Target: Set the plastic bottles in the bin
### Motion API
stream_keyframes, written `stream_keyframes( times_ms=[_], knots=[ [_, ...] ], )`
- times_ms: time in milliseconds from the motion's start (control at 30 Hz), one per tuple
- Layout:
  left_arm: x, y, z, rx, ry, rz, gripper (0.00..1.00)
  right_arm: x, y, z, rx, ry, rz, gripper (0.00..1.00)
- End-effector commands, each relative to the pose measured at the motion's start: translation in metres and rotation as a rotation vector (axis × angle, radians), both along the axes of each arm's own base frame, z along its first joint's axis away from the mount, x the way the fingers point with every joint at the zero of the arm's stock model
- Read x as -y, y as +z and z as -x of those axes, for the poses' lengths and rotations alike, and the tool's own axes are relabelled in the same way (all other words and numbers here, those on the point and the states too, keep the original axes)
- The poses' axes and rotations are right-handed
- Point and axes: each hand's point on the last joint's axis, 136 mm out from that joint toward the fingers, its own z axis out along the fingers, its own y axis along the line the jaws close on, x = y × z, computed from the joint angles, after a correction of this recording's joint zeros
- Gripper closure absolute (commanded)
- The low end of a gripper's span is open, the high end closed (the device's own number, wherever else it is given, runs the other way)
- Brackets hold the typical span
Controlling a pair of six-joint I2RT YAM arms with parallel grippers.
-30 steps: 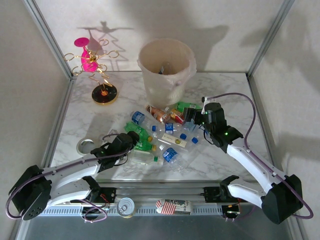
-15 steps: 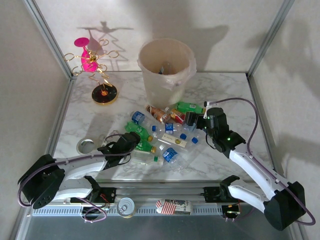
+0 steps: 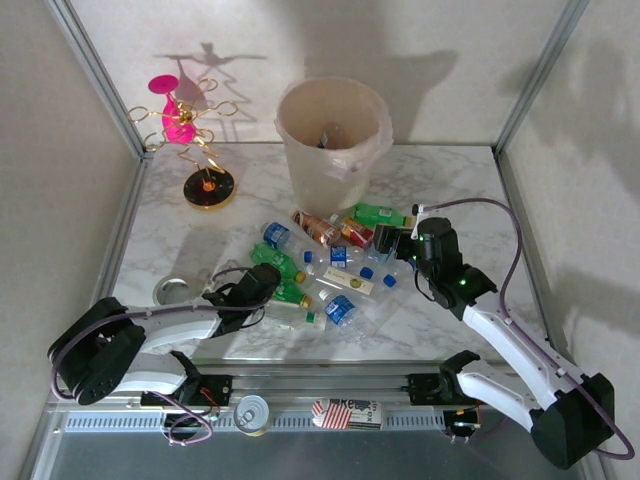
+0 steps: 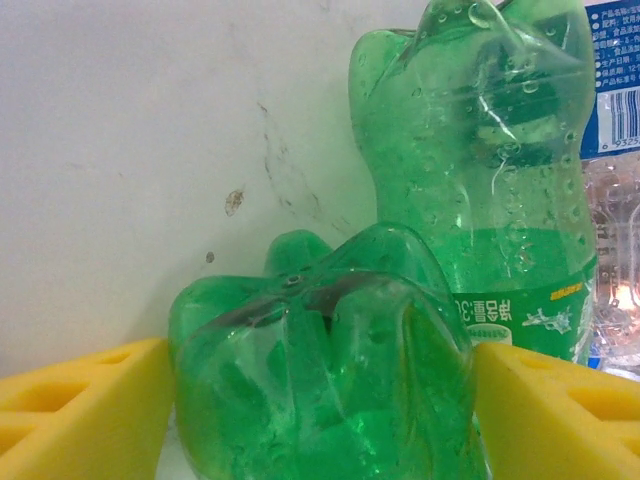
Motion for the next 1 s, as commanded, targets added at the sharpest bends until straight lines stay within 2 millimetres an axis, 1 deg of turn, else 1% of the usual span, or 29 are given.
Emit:
stream_keyframes(
  times_ms=[0, 200, 400, 700, 967],
  knots=[
    [-0.007, -0.004, -0.002, 0.019, 0.043, -0.018, 0.25, 0.008, -0.001, 0.002, 0.001, -0.035, 0.000, 0.01],
    [-0.009, -0.004, -0.003, 0.027, 0.056, -0.020, 0.35, 0.007, -0.002, 0.001, -0.001, -0.035, -0.004, 0.01],
    [-0.014, 0.007, -0.005, 0.069, 0.099, 0.004, 0.42, 0.006, -0.003, 0.001, -0.005, -0.034, -0.003, 0.01],
    [-0.022, 0.038, -0.009, 0.151, 0.129, 0.026, 0.44, 0.003, -0.003, -0.001, -0.007, -0.028, -0.008, 0.01],
    [-0.026, 0.075, -0.016, 0.246, 0.138, 0.087, 0.45, -0.001, -0.007, -0.004, -0.019, -0.015, -0.012, 0.01]
  ],
)
